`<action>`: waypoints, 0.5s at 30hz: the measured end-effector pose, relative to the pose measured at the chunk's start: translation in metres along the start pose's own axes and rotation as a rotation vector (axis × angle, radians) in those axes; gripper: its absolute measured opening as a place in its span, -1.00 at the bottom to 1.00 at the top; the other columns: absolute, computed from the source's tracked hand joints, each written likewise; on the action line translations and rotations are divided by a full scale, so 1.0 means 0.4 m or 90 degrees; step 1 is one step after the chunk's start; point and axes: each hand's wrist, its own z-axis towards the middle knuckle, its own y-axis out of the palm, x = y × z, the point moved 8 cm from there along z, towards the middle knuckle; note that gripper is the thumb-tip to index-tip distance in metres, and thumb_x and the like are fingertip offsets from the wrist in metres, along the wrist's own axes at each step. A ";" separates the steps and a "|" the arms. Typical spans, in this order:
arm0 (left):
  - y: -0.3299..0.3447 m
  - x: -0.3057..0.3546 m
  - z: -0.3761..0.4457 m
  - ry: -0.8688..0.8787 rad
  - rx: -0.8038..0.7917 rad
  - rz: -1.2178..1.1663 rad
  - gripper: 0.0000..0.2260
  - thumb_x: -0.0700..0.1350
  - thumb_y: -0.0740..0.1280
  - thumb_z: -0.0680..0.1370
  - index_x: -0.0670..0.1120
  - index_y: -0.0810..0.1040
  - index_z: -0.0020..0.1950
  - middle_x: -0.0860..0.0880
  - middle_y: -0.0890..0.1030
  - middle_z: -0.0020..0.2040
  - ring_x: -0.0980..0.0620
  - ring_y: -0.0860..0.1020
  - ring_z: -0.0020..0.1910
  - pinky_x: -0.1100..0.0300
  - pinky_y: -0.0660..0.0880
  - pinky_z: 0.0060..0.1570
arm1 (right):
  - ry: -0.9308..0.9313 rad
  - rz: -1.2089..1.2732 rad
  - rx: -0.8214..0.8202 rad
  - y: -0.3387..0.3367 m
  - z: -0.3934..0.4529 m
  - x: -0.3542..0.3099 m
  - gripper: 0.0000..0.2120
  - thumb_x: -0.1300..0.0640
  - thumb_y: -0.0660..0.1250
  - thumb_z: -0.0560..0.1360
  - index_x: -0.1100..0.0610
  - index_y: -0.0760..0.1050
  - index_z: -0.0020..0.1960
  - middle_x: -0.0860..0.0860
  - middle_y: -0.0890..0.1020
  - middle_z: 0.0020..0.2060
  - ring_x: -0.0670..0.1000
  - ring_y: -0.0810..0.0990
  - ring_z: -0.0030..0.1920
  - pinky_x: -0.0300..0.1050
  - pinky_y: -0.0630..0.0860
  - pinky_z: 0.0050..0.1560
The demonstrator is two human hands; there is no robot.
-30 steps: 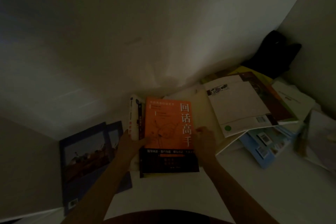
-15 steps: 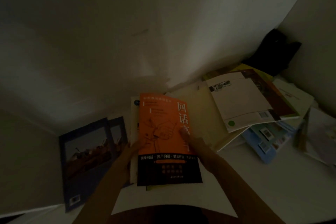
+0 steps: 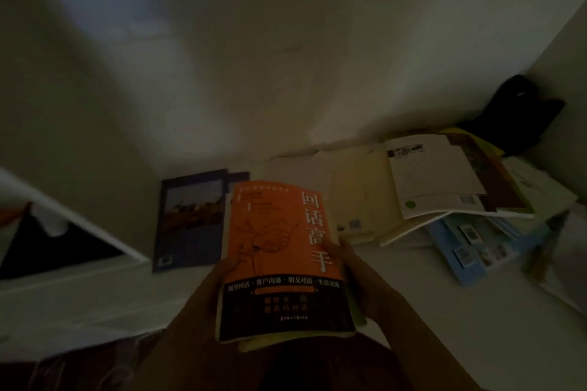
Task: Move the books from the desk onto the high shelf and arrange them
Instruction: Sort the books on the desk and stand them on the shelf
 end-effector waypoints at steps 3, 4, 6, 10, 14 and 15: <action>-0.018 -0.037 -0.082 -0.037 0.051 -0.057 -0.39 0.01 0.62 0.13 -0.15 0.55 0.09 -0.22 0.68 -0.14 -0.23 0.65 -0.20 0.06 0.60 -0.37 | -0.082 -0.070 0.007 0.032 -0.065 -0.016 -0.31 -0.01 0.43 0.32 -0.05 0.19 0.36 0.15 0.65 0.04 0.12 0.69 -0.14 -0.04 0.61 -0.24; -0.029 -0.045 -0.115 -0.022 0.045 -0.053 -0.23 0.03 0.67 -0.07 -0.15 0.56 0.07 -0.23 0.68 -0.09 -0.21 0.66 -0.18 0.03 0.60 -0.37 | -0.109 -0.085 -0.007 0.047 -0.089 -0.020 -0.32 0.00 0.41 0.33 -0.06 0.17 0.36 0.15 0.63 0.07 0.12 0.69 -0.13 -0.04 0.61 -0.23; -0.044 -0.026 -0.164 0.019 0.032 0.008 -0.10 0.05 0.67 -0.12 -0.13 0.52 0.17 -0.22 0.65 0.04 -0.22 0.64 -0.04 -0.01 0.61 -0.23 | -0.164 -0.128 -0.040 0.088 -0.126 -0.034 -0.39 0.01 0.37 0.38 -0.09 0.13 0.31 0.13 0.60 0.10 0.10 0.69 -0.09 -0.04 0.61 -0.18; -0.064 0.049 -0.295 0.134 0.062 0.101 -0.04 0.05 0.65 0.01 0.07 0.32 0.34 -0.12 0.61 0.15 -0.19 0.60 0.08 0.00 0.60 -0.10 | -0.255 -0.214 -0.097 0.202 -0.195 -0.041 -0.54 0.02 0.23 0.54 -0.09 0.11 0.36 0.06 0.61 0.07 0.07 0.68 -0.05 -0.09 0.61 -0.14; -0.105 0.126 -0.438 0.222 0.139 0.124 0.02 0.02 0.64 -0.05 0.11 0.28 0.35 -0.10 0.58 0.17 -0.12 0.63 0.02 0.06 0.61 -0.18 | -0.301 -0.283 -0.162 0.351 -0.248 -0.074 -0.51 -0.07 0.22 0.52 -0.11 0.10 0.37 0.06 0.59 0.13 0.05 0.67 0.00 -0.05 0.61 -0.05; -0.118 0.152 -0.475 0.250 0.163 0.121 0.02 0.00 0.63 -0.07 0.11 0.29 0.33 -0.09 0.59 0.15 -0.10 0.64 0.00 0.08 0.60 -0.21 | -0.316 -0.295 -0.184 0.397 -0.260 -0.092 -0.50 -0.10 0.23 0.50 -0.14 0.10 0.36 0.06 0.58 0.16 0.04 0.67 0.01 -0.02 0.61 -0.02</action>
